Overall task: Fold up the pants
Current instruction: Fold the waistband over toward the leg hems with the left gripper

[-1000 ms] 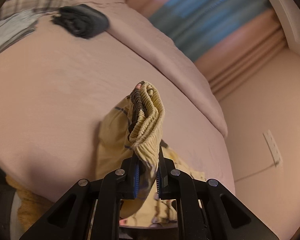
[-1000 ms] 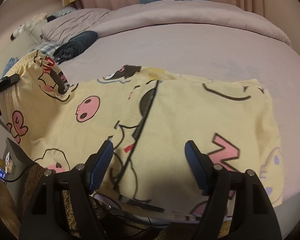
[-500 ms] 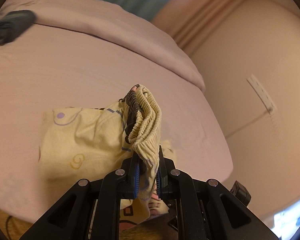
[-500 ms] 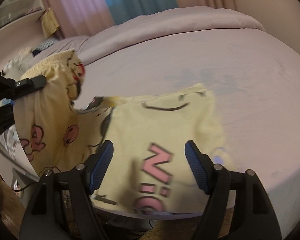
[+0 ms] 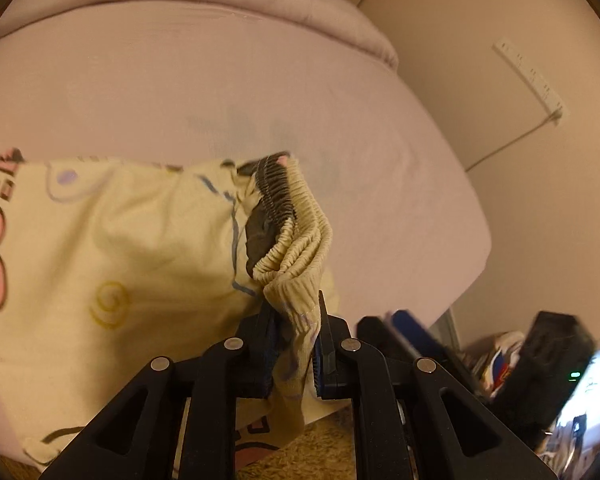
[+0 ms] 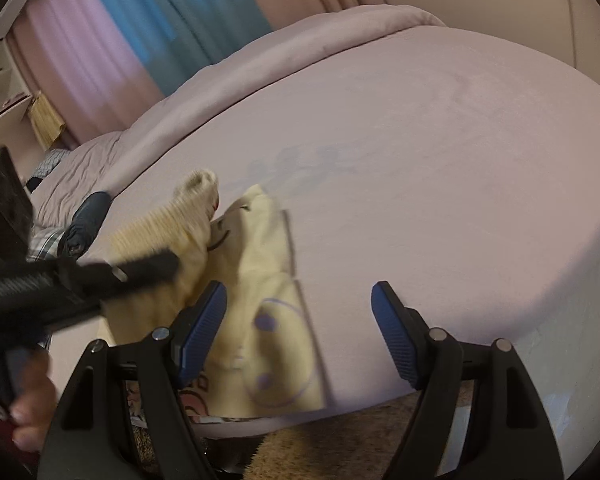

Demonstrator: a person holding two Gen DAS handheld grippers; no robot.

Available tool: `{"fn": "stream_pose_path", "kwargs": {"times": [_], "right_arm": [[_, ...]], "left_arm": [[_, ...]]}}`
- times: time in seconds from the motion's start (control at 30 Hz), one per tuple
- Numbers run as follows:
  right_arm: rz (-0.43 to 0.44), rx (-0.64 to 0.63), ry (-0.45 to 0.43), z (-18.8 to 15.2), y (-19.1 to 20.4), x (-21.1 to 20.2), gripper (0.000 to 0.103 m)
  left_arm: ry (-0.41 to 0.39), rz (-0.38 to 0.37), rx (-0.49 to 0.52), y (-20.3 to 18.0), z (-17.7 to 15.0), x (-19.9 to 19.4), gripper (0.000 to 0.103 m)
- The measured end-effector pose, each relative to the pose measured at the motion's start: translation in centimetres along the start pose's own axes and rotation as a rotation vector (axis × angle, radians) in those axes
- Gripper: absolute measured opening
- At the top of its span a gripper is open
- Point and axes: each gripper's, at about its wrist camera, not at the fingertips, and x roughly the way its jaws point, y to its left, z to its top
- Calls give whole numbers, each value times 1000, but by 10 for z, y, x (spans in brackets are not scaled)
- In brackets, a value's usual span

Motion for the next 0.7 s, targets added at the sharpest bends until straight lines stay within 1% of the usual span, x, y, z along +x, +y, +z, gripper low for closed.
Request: {"fn": "stream_pose_path", "kwargs": {"times": [0.03,0.1,0.17,0.27,0.37,0.4,0.43,0.47,0.5,0.6,0.67,0.7], "right_arm": [[-11,-1,3,-1,-1,0,76],[-19,1,8,1,-3,0,76],[-25,-6,16,0,-2,-1,76],[-37,-18,11,1,-1,-4,76],[-49,-22,0,7,-2,-8,76],[-54,-24,-8,9,-1,-11,76],[-55,-29,-22,11,1,-16,76],[-53,-33,-33,13,1,-20,76],[-47,-37,-47,16,4,-24,76],[4,-75,-76,23,19,-34,76],[46,-128,-76,23,37,-34,75],[59,-147,-73,22,44,-31,72]], "left_arm": [[3,1,-5,-2,0,3,11],[19,-3,-15,-2,-1,5,23],[33,-28,-21,-3,-4,2,29],[20,-68,-11,-10,-3,-10,38],[-10,-97,-6,-8,-2,-34,39],[-34,-103,-12,-4,-2,-47,41],[-52,-100,-20,-2,-1,-54,43],[-73,-93,-28,4,-2,-63,49],[-102,-73,-37,11,-3,-73,54],[-179,44,-41,28,-10,-89,55],[-203,116,-48,42,-17,-94,55],[-205,148,-56,49,-22,-93,55]]}}
